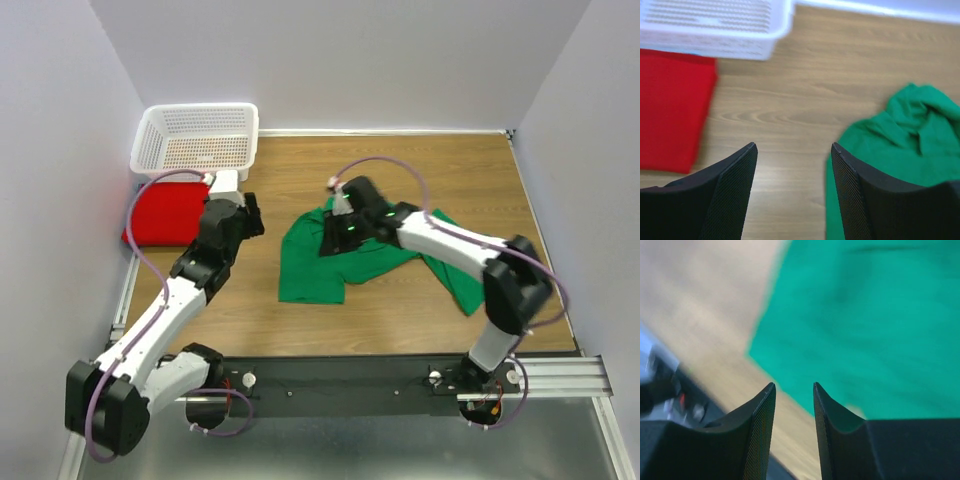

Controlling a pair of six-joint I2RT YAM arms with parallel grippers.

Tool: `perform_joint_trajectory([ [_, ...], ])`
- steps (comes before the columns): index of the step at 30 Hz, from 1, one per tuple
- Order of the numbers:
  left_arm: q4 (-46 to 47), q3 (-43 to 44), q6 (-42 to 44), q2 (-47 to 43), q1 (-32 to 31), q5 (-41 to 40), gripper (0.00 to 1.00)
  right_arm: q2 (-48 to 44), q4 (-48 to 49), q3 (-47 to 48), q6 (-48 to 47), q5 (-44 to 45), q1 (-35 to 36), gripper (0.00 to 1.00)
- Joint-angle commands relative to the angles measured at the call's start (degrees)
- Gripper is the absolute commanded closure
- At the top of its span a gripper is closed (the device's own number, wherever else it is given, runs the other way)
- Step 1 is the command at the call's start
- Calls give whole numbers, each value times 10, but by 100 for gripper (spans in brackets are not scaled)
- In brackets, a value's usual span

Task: Fold and stack the t-shirts
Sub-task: Flatten the tshirt out

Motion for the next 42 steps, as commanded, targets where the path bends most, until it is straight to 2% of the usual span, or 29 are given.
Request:
perform_joint_trajectory([
  [1, -99, 45, -29, 51, -30, 137, 34, -93, -9, -99, 17, 113, -107, 57],
  [3, -152, 61, -35, 87, -51, 166, 38, -149, -11, -152, 21, 141, -146, 57],
  [7, -177, 69, -51, 139, -86, 213, 48, -221, -22, -205, 21, 196, -237, 56],
  [9, -196, 84, -50, 184, -95, 209, 48, -236, -42, -219, 21, 226, -257, 55],
  [14, -199, 105, -37, 275, -103, 208, 50, -260, -75, -249, 35, 261, -311, 46],
  [18, -186, 110, -30, 341, -102, 199, 53, -270, -80, -281, 47, 241, -345, 41],
  [22, -193, 119, -8, 387, -103, 201, 53, -266, -83, -302, 50, 214, -406, 40],
  [24, -198, 124, 4, 407, -102, 196, 56, -257, -82, -313, 46, 189, -439, 40],
  [31, -176, 107, 6, 408, -102, 194, 57, -230, -83, -334, 47, 159, -462, 42],
  [36, -164, 93, 3, 394, -103, 194, 58, -208, -86, -345, 49, 160, -462, 54],
  [39, -164, 92, 7, 382, -102, 176, 58, -203, -94, -341, 53, 170, -463, 78],
  [40, -165, 92, 8, 380, -102, 168, 57, -204, -98, -335, 52, 170, -463, 90],
  [42, -166, 92, 7, 376, -101, 162, 57, -203, -123, -288, 46, 218, -464, 97],
])
